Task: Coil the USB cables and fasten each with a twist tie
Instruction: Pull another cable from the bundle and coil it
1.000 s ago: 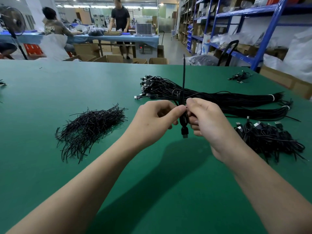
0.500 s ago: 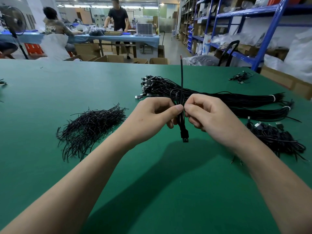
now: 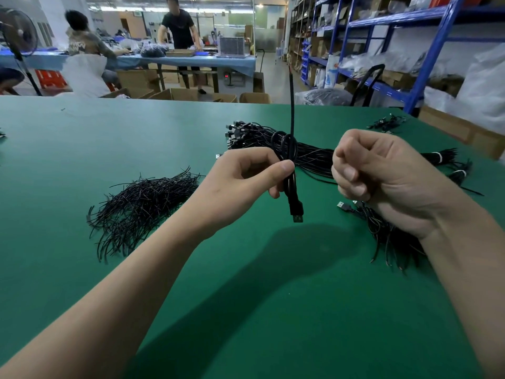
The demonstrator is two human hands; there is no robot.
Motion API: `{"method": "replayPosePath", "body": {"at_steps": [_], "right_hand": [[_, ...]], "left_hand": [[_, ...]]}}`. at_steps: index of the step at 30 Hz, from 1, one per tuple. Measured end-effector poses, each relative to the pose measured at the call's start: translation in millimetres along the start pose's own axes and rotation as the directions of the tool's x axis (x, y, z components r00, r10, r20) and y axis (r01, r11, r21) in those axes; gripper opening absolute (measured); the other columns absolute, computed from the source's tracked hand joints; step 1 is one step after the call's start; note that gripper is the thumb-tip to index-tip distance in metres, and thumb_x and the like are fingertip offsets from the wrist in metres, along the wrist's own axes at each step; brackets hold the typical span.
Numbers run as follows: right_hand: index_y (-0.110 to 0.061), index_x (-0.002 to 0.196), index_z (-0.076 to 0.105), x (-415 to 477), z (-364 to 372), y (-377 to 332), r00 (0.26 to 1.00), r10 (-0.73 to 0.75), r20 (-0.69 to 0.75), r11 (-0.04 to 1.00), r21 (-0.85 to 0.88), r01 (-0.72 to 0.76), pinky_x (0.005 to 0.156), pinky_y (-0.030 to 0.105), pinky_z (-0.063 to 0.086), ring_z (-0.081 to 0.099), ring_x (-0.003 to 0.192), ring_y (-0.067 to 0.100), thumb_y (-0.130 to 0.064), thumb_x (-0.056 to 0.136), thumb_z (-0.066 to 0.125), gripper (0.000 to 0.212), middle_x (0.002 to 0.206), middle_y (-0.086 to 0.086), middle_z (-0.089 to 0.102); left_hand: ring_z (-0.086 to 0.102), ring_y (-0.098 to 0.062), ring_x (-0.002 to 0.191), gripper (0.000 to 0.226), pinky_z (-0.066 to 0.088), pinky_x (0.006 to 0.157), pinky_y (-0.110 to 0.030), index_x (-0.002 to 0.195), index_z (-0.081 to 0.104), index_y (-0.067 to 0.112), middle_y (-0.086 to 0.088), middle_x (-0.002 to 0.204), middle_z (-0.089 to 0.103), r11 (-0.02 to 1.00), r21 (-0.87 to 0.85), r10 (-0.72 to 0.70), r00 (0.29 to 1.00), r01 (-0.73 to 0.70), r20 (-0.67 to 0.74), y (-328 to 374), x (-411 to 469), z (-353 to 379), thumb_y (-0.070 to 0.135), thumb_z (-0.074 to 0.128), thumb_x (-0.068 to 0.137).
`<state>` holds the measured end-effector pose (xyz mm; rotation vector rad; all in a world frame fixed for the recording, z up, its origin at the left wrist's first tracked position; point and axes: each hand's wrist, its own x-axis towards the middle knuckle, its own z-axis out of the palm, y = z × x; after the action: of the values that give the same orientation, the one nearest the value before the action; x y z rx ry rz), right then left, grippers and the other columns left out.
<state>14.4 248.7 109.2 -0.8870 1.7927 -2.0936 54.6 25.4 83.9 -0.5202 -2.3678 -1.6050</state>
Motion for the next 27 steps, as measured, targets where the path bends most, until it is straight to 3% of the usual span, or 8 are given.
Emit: {"method": "replayPosePath", "body": {"at_steps": [4, 7, 11, 14, 17, 22, 24, 27], "right_hand": [[-0.025, 0.06, 0.064, -0.3, 2.7, 1.1, 0.999, -0.014, 0.029, 0.999, -0.032, 0.015, 0.048, 0.023, 0.023, 0.043, 0.043, 0.006, -0.04, 0.071, 0.072, 0.02, 0.057, -0.006, 0.055], [-0.021, 0.063, 0.06, -0.1, 5.3, 2.9, 1.0, -0.006, -0.014, 0.993, -0.121, 0.004, 0.046, 0.022, 0.024, 0.042, 0.042, 0.009, -0.046, 0.072, 0.072, 0.03, 0.056, -0.003, 0.055], [-0.017, 0.067, 0.056, 2.6, 8.6, 5.5, 0.995, -0.039, -0.088, 0.916, -0.402, 0.0, 0.044, 0.016, 0.036, 0.044, 0.046, 0.011, -0.069, 0.084, 0.05, 0.054, 0.058, -0.001, 0.054], [-0.012, 0.083, 0.058, 4.8, 12.9, 13.3, 0.997, -0.07, 0.016, 0.814, -0.578, 0.066, 0.05, 0.018, 0.04, 0.046, 0.054, 0.011, -0.067, 0.091, 0.044, 0.057, 0.063, 0.0, 0.054], [-0.008, 0.082, 0.057, 6.4, 19.7, 21.4, 0.992, -0.114, 0.057, 0.786, -0.605, 0.125, 0.05, 0.018, 0.036, 0.043, 0.052, 0.009, -0.056, 0.098, 0.046, 0.053, 0.058, -0.002, 0.05], [-0.011, 0.069, 0.049, 10.2, 27.4, 31.0, 0.989, -0.139, -0.047, 0.896, -0.432, 0.105, 0.045, 0.02, 0.026, 0.028, 0.048, 0.009, -0.027, 0.107, 0.046, 0.042, 0.053, -0.008, 0.036], [-0.018, 0.065, 0.051, 10.5, 30.9, 34.2, 0.991, -0.062, -0.12, 0.964, -0.266, 0.028, 0.043, 0.017, 0.022, 0.024, 0.045, 0.006, -0.025, 0.107, 0.047, 0.042, 0.053, -0.009, 0.032], [-0.021, 0.06, 0.052, 10.3, 34.8, 38.7, 0.981, 0.169, -0.097, 0.978, 0.138, -0.155, 0.042, 0.021, 0.013, 0.018, 0.039, 0.005, -0.026, 0.1, 0.051, 0.041, 0.049, -0.008, 0.025]], "left_hand": [[0.053, -0.011, 0.065, 0.03, 0.038, 0.061, -0.029, 0.089, 0.07, 0.004, 0.001, 0.068, 0.066, 1.0, 0.003, 0.023, 1.0, -0.023, 0.002, 0.1, 0.3, -0.3, 0.03, 0.06, 0.101], [0.056, -0.005, 0.063, 0.029, 0.042, 0.063, -0.019, 0.088, 0.07, 0.002, -0.001, 0.068, 0.065, 0.999, -0.006, 0.052, 0.999, -0.052, -0.007, -1.0, 0.5, 0.1, 0.027, 0.06, 0.101], [0.058, -0.003, 0.063, 0.029, 0.042, 0.064, -0.013, 0.089, 0.07, 0.002, -0.002, 0.068, 0.066, 0.998, 0.006, 0.056, 0.998, -0.056, -0.006, -1.5, 0.6, 0.6, 0.026, 0.06, 0.101], [0.054, -0.014, 0.064, 0.03, 0.039, 0.058, -0.03, 0.084, 0.068, 0.005, -0.002, 0.068, 0.066, 0.999, 0.02, 0.041, 0.999, -0.041, 0.016, -0.5, 0.5, 2.9, 0.027, 0.059, 0.102], [0.048, -0.016, 0.06, 0.033, 0.036, 0.053, -0.025, 0.076, 0.062, 0.009, -0.004, 0.067, 0.066, 0.998, 0.037, 0.048, 0.998, -0.049, 0.028, 0.0, 0.3, 5.7, 0.028, 0.057, 0.103], [0.058, -0.015, 0.067, 0.029, 0.047, 0.063, -0.034, 0.09, 0.062, -0.003, -0.005, 0.072, 0.065, 0.994, 0.05, 0.095, 0.995, -0.096, 0.006, -2.0, 1.5, 7.8, 0.023, 0.058, 0.102], [0.063, -0.026, 0.071, 0.025, 0.048, 0.063, -0.046, 0.089, 0.063, 0.003, -0.007, 0.076, 0.066, 0.965, 0.192, 0.191, 0.98, -0.178, -0.053, -2.5, 1.7, 9.4, 0.025, 0.059, 0.1], [0.057, -0.024, 0.072, 0.024, 0.042, 0.061, -0.038, 0.088, 0.063, 0.008, 0.001, 0.078, 0.061, 0.77, 0.564, 0.424, 0.9, -0.298, -0.104, -5.9, 1.9, 10.9, 0.028, 0.059, 0.1]]}}
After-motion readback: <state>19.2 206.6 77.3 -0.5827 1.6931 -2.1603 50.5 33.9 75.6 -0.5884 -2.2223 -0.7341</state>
